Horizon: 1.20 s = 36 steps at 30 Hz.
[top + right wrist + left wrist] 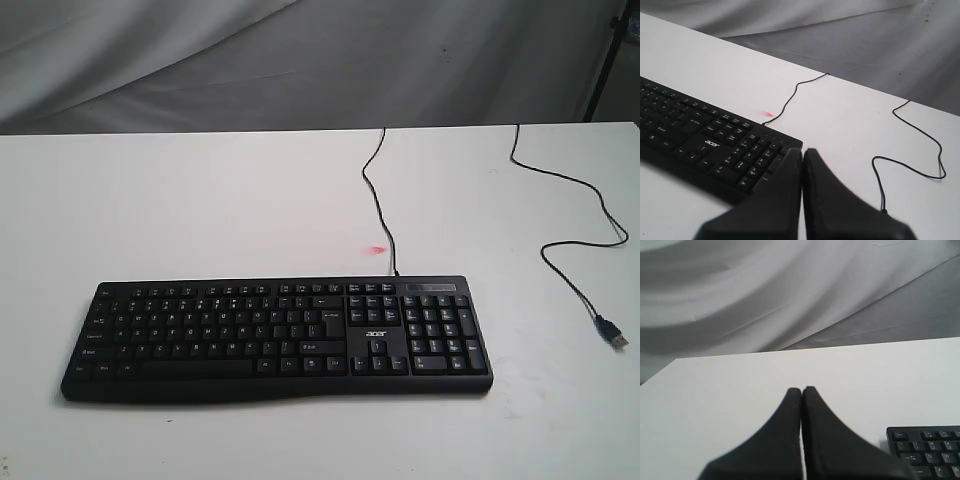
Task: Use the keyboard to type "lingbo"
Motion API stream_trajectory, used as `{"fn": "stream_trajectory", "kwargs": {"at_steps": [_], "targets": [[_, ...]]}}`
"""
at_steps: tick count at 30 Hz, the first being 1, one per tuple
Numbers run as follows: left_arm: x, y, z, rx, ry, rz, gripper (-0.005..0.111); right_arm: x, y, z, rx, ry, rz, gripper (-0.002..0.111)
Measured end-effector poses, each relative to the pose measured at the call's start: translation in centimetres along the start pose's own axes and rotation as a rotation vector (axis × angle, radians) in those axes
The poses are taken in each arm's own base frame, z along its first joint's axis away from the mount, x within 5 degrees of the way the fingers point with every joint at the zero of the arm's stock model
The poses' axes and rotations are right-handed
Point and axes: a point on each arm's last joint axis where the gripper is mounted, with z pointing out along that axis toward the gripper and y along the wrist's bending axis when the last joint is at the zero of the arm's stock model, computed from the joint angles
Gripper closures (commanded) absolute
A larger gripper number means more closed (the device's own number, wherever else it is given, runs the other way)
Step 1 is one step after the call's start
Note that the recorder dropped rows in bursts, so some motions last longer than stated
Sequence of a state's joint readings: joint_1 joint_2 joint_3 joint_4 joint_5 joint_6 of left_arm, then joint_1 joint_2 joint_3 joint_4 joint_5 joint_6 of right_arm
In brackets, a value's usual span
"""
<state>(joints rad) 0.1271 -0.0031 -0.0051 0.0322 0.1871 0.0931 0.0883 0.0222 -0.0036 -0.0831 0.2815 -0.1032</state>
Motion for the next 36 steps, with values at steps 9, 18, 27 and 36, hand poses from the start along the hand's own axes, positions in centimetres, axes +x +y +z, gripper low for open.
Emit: {"fn": "stream_trajectory", "kwargs": {"at_steps": [9,18,27,36], "targets": [[0.0,0.0,0.0,0.000,0.000,0.000,0.106,0.0,0.0,0.0,0.000,0.000,0.000,0.108],[0.0,0.0,0.0,0.000,0.000,0.000,0.106,0.0,0.2,0.0,-0.027,-0.001,0.092,0.108],[0.0,0.0,0.0,0.000,0.000,0.000,0.106,-10.2,-1.2,-1.7,-0.080,0.046,0.172,0.108],[0.0,0.0,0.0,0.000,0.000,0.000,0.106,-14.7,-1.8,3.0,-0.107,0.187,0.205,0.108]]}}
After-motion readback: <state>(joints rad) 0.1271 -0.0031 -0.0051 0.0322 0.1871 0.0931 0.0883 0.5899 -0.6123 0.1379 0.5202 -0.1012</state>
